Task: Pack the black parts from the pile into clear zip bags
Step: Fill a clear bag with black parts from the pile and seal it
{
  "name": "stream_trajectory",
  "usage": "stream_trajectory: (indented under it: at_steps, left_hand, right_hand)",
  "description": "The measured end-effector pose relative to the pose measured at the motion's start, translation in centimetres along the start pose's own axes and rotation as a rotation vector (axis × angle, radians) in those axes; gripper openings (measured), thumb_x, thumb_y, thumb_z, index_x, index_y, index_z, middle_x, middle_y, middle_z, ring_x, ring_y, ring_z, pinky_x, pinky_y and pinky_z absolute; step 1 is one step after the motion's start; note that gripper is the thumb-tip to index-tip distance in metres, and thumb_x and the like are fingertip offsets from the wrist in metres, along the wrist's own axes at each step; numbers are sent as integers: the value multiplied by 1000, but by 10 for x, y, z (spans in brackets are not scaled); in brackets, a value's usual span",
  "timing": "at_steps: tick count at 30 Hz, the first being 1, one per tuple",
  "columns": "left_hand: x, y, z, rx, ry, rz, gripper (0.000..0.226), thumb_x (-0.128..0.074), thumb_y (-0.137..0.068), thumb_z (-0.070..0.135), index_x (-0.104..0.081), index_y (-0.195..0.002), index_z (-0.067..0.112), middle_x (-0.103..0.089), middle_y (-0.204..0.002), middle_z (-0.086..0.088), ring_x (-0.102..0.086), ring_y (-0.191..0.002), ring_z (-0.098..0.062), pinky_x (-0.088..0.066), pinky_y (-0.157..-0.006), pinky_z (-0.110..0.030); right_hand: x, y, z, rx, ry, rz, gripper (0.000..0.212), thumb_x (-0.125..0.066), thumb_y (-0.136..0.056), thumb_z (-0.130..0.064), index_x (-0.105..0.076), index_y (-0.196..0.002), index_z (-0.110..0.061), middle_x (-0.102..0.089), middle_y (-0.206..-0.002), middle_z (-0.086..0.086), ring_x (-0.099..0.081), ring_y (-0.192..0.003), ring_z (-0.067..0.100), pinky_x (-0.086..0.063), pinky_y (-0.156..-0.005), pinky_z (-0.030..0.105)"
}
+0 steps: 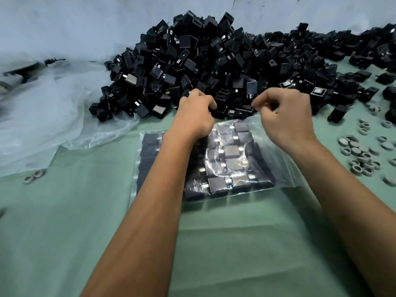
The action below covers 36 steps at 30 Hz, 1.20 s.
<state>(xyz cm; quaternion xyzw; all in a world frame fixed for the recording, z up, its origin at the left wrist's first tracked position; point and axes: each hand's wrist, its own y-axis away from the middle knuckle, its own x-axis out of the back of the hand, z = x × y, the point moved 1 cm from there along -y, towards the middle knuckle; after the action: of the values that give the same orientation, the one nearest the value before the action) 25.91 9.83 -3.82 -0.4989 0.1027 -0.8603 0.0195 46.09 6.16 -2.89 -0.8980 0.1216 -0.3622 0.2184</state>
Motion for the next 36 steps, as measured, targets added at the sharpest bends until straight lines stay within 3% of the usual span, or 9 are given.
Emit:
stream_trajectory:
  at_steps: [4,7,11,18,23,26,29,32,36]
  left_hand:
    - [18,2,-12,67,-15,46,39,-49,-90,-5,-69,-112,22,-55,-123,-3,-53,-117,-26,-47,-95,-34]
    - [31,7,-29,152,84,38,46,-40,-83,-9,-70,-104,19,-67,-107,-2,-63,-106,-24,-54,-91,-38]
    - [43,10,-49,294,145,150,45,-40,-82,-6,-72,-99,21,-71,-109,-3,-65,-104,-22,-56,-92,-41]
    - [45,9,-43,339,225,200,44,-42,-79,-3,-71,-99,24,-70,-109,1,-65,-102,-18,-57,-89,-38]
    - [30,5,-12,155,263,109,31,-58,-88,3,-69,-92,31,-70,-96,9,-66,-91,-9,-57,-85,-31]
    - [12,10,24,-83,287,-34,31,-60,-89,0,-75,-96,27,-72,-101,5,-66,-97,-11,-56,-90,-33]
    - [-10,18,59,-285,241,-214,43,-56,-91,-4,-76,-105,31,-64,-117,-2,-53,-119,-18,-48,-102,-32]
    - [-26,24,76,-395,124,-292,45,-53,-98,0,-74,-109,38,-52,-128,3,-32,-131,-20,-29,-115,-38]
    - [-23,24,74,-422,115,-281,32,-61,-96,7,-73,-96,36,-53,-125,5,-31,-129,-19,-29,-115,-43]
  right_hand:
    - [-26,-28,-39,172,278,-316,28,-62,-89,-11,-78,-109,-22,-77,-96,-1,-69,-95,22,-56,-89,36]
    - [-55,-38,-61,208,330,-452,28,-67,-92,-20,-74,-118,-26,-75,-105,2,-67,-101,26,-56,-92,40]
    - [-91,-44,-73,216,432,-596,35,-74,-92,-35,-70,-125,-24,-69,-116,11,-65,-105,34,-56,-91,42]
    - [-96,-44,-71,151,305,-470,42,-84,-84,-35,-70,-122,-24,-70,-110,5,-66,-101,29,-56,-91,38]
    - [-20,-33,-27,18,40,-156,47,-89,-77,-45,-73,-117,-26,-68,-97,-8,-63,-81,10,-51,-78,27]
    - [26,-16,15,-120,-70,-104,39,-92,-76,-37,-76,-109,-24,-74,-95,-2,-70,-80,16,-59,-78,33]
    - [54,1,52,-215,30,-214,35,-93,-74,-29,-76,-104,-26,-76,-94,-2,-64,-68,11,-51,-61,22]
    - [63,14,65,-223,-65,-436,33,-93,-72,-18,-77,-99,-28,-77,-89,-3,-61,-71,12,-52,-71,30]
    - [64,17,63,-130,-144,-609,35,-91,-74,-11,-78,-101,-30,-61,-70,2,-50,-65,14,-43,-68,34]
